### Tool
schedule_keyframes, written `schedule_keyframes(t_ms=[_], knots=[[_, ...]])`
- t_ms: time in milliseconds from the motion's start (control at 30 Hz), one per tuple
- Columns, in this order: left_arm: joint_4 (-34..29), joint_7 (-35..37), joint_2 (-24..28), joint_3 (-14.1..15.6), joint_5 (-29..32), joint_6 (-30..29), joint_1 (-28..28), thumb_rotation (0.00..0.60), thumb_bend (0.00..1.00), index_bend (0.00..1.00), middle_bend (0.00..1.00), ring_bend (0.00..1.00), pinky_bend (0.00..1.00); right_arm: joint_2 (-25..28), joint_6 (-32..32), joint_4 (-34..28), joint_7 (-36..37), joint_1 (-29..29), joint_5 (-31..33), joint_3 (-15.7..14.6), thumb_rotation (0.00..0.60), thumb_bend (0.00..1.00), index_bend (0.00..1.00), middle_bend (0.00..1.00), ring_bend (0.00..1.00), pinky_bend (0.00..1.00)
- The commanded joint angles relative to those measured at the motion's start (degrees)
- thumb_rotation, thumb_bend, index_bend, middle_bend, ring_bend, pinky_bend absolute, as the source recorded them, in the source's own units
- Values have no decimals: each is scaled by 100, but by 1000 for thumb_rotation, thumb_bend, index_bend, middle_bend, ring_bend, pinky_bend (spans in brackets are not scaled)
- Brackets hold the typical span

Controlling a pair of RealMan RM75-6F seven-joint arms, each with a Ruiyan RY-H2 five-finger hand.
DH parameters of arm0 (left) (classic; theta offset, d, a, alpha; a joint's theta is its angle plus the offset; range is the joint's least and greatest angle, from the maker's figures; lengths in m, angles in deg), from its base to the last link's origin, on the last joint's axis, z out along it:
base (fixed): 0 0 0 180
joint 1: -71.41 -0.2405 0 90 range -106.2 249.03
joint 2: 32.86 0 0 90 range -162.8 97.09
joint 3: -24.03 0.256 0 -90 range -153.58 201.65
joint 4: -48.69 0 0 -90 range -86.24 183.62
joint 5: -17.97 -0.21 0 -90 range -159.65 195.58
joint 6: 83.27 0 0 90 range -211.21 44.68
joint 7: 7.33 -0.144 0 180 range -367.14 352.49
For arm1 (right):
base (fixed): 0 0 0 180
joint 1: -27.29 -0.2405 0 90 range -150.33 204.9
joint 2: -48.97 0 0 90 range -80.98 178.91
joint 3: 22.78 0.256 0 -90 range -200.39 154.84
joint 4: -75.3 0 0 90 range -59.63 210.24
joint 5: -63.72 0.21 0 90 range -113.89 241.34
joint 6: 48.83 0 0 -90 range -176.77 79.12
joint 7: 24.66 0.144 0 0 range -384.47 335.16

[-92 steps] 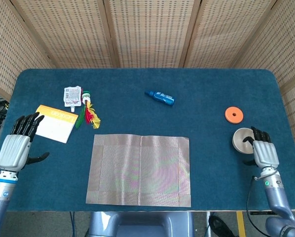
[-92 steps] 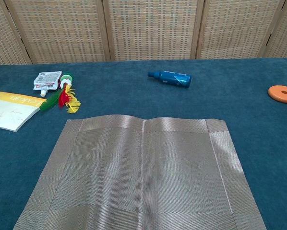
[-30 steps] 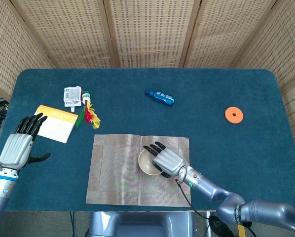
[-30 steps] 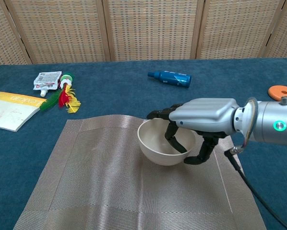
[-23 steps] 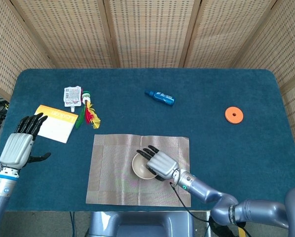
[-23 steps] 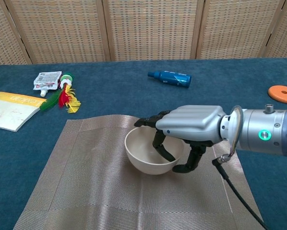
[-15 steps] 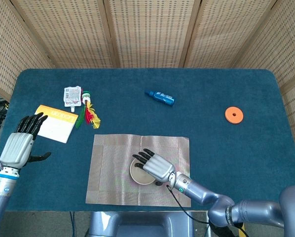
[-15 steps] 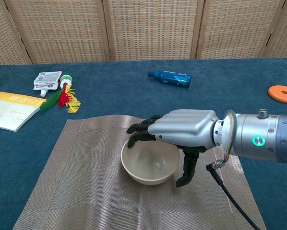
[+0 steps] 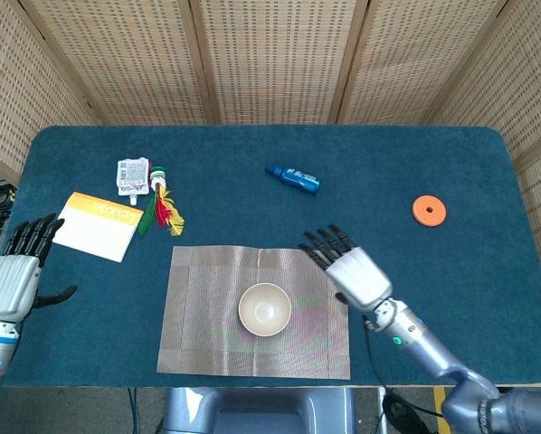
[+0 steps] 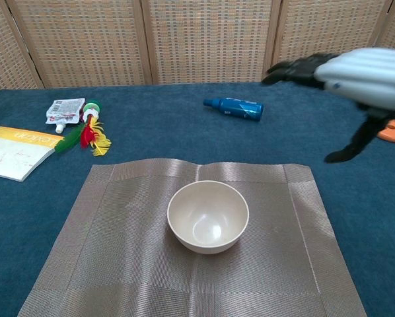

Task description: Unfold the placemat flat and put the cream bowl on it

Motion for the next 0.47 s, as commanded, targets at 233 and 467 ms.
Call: schedule_keyframes(t_ms=[233, 467], knots=[[455, 290, -102, 410, -402, -589, -620, 600, 0, 0, 0, 0, 0, 388, -2349, 1259, 1457, 1974, -58, -311, 600, 0, 0, 0, 0, 0], [862, 514, -246, 517, -778, -819, -777, 600, 0, 0, 0, 0, 0, 354, -2637, 1623, 1890, 2520, 84, -395, 600, 0, 0, 0, 0, 0]])
